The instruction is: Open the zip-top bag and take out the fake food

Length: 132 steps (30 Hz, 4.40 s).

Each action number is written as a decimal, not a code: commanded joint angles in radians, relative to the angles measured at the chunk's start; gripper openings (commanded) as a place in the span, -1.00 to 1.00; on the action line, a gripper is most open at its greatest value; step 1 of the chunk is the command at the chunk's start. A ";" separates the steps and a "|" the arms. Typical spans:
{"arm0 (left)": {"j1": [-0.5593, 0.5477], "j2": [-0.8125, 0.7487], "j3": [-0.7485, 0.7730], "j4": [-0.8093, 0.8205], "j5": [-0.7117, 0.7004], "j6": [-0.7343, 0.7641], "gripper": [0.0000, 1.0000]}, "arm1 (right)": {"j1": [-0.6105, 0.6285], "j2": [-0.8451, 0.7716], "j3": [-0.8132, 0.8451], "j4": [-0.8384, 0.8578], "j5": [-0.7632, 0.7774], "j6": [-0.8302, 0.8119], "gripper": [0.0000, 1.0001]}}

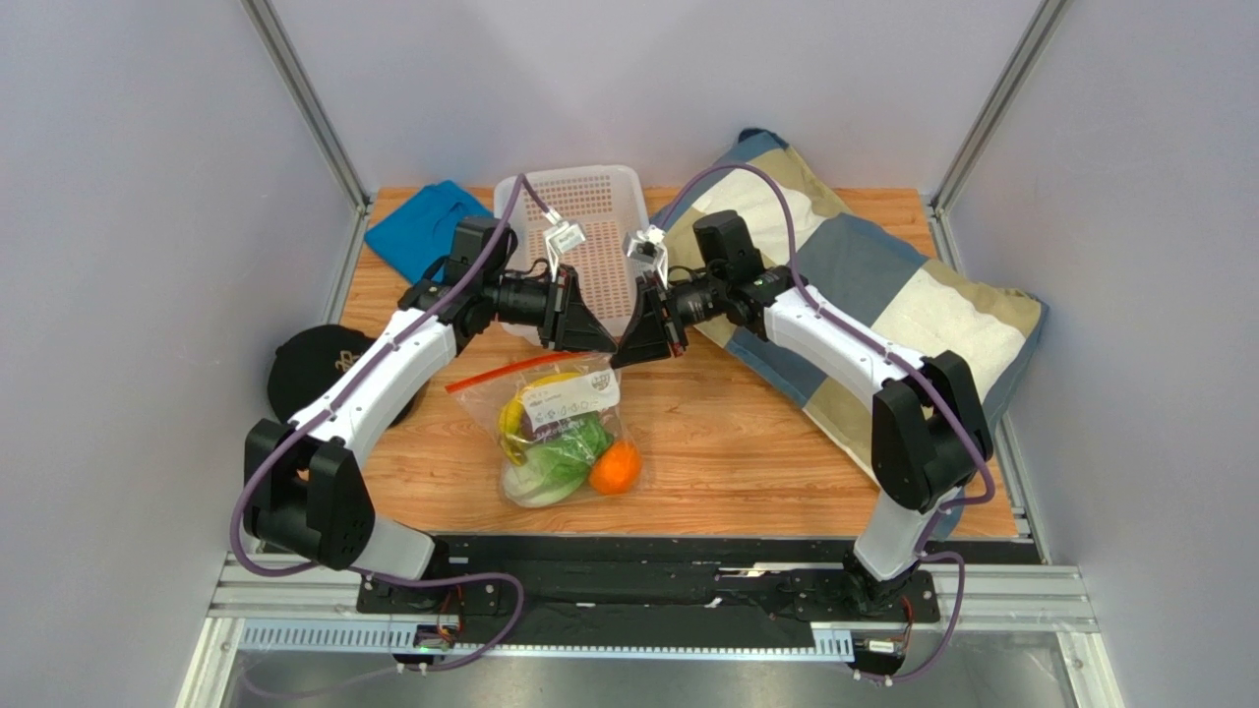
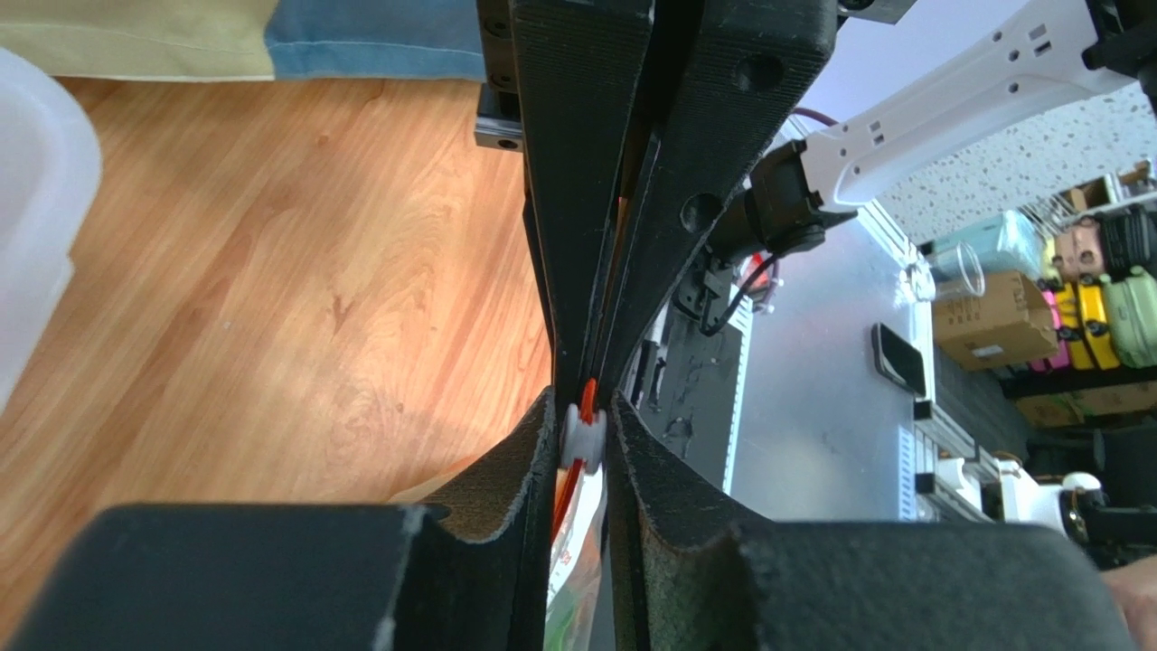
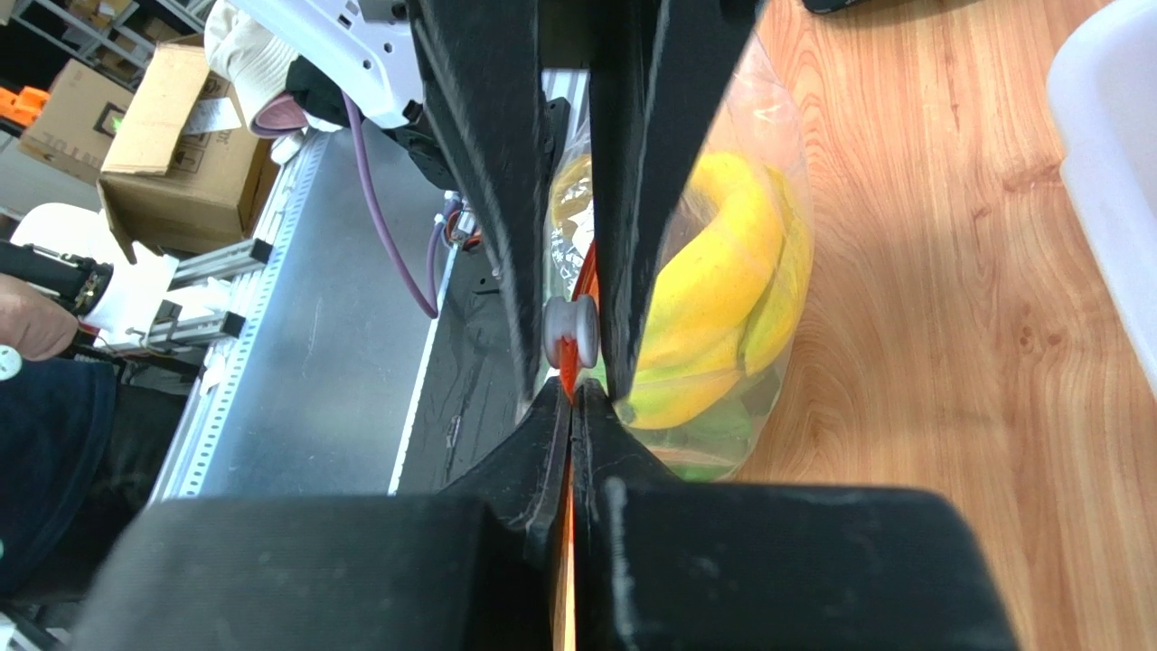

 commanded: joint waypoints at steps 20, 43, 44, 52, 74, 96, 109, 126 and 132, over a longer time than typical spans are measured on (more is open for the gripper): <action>0.019 -0.205 -0.050 -0.195 -0.391 -0.034 -1.00 | -0.068 -0.086 -0.130 0.348 0.296 0.321 -1.00; -0.003 -0.733 -0.270 -0.548 -0.436 -0.310 -1.00 | -0.016 -0.020 0.005 0.173 0.694 0.362 -1.00; -0.004 -0.748 -0.267 -0.525 -0.421 -0.312 -1.00 | -0.016 -0.016 0.017 0.150 0.701 0.386 -1.00; -0.026 -0.695 -0.256 -0.316 -0.326 -0.419 -1.00 | -0.002 -0.026 0.311 -0.516 1.000 0.509 0.80; -0.184 -0.632 -0.316 -0.097 -0.358 -0.485 -1.00 | 0.143 -0.103 0.275 -0.680 0.976 0.922 0.52; -0.198 -0.183 0.092 -0.510 -0.736 -0.352 0.09 | 0.182 -0.141 0.293 -0.682 0.950 0.749 -1.00; -0.198 -0.027 0.249 -0.664 -0.896 -0.264 -1.00 | 0.185 -0.212 0.273 -0.836 1.222 0.651 -1.00; -0.349 -0.155 0.398 -0.545 -0.834 -0.299 -0.22 | 0.243 -0.241 0.292 -0.814 1.186 0.654 -1.00; -0.429 -0.012 0.447 -0.552 -0.893 -0.338 -0.56 | 0.252 -0.232 0.322 -0.832 1.183 0.684 -1.00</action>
